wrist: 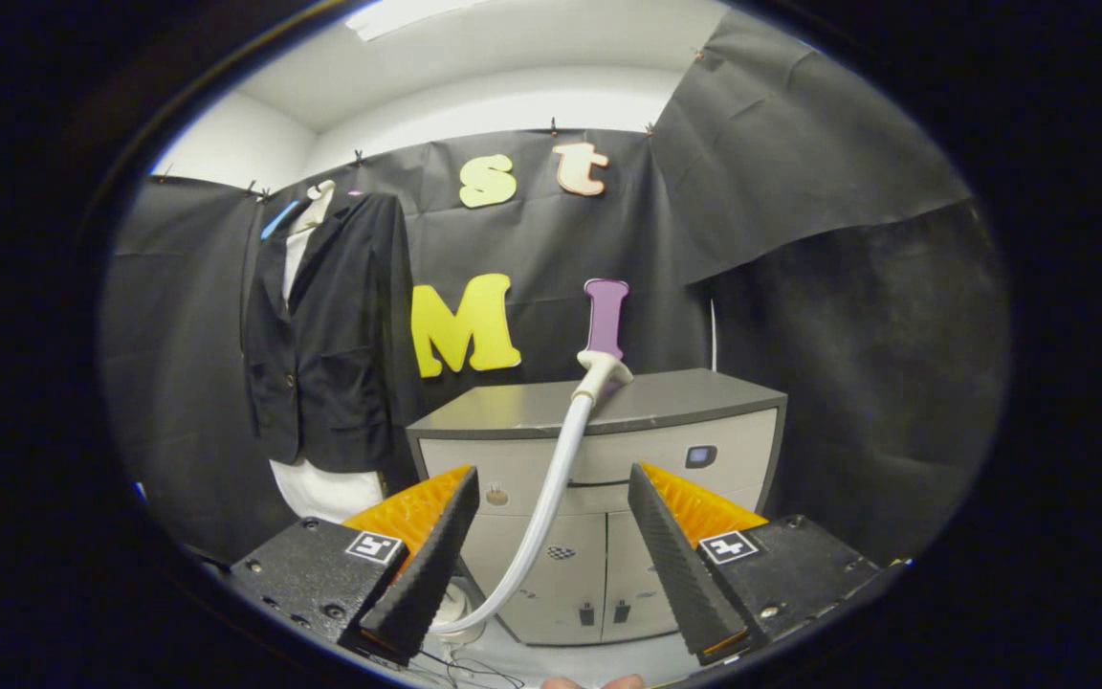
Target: Iron the clothes twice with a garment steamer, once on the left side and once on the right side.
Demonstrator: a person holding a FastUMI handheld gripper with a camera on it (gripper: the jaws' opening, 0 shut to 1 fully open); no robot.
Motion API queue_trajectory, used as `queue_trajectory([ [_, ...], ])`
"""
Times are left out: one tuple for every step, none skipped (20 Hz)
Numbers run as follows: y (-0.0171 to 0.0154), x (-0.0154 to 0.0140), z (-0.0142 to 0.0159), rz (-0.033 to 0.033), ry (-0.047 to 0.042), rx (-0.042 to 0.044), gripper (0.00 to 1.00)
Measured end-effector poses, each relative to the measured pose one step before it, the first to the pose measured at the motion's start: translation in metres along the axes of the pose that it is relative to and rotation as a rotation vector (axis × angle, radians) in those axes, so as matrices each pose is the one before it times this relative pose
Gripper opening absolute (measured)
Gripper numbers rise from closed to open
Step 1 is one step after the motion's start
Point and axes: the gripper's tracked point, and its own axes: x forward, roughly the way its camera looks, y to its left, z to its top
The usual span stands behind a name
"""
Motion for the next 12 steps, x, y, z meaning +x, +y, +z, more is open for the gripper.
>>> queue_trajectory([
  [0.00249, 0.00025, 0.00285, -0.00730, -0.00562, -0.00208, 0.98],
  [0.00298, -0.00033, 0.00086, -0.00885, -0.00561, 0.00425, 0.98],
  [0.00501, -0.00077, 0.00162, -0.00352, -0.00472, 0.00868, 0.98],
  [0.00427, 0.00019, -0.00056, -0.00753, -0.00471, 0.00794, 0.98],
  [0.00369, -0.00068, 0.00089, -0.00883, -0.00218, 0.00690, 0.98],
  [0.00503, -0.00143, -0.00087, -0.00785, 0.00050, 0.00520, 0.98],
  [0.00433, -0.00068, 0.00101, -0.00930, -0.00217, 0.00193, 0.98],
  [0.00415, -0.00072, 0.00140, -0.01072, -0.00354, 0.00110, 0.98],
  [0.00410, -0.00011, 0.00158, -0.00663, -0.00107, -0.00271, 0.98],
  [0.00557, 0.00060, 0.00020, 0.00041, 0.00292, -0.00687, 0.98],
  [0.00588, -0.00019, 0.00054, 0.00684, 0.00867, -0.01288, 0.98],
  [0.00407, -0.00010, 0.00082, 0.00781, 0.00708, -0.01885, 0.98],
])
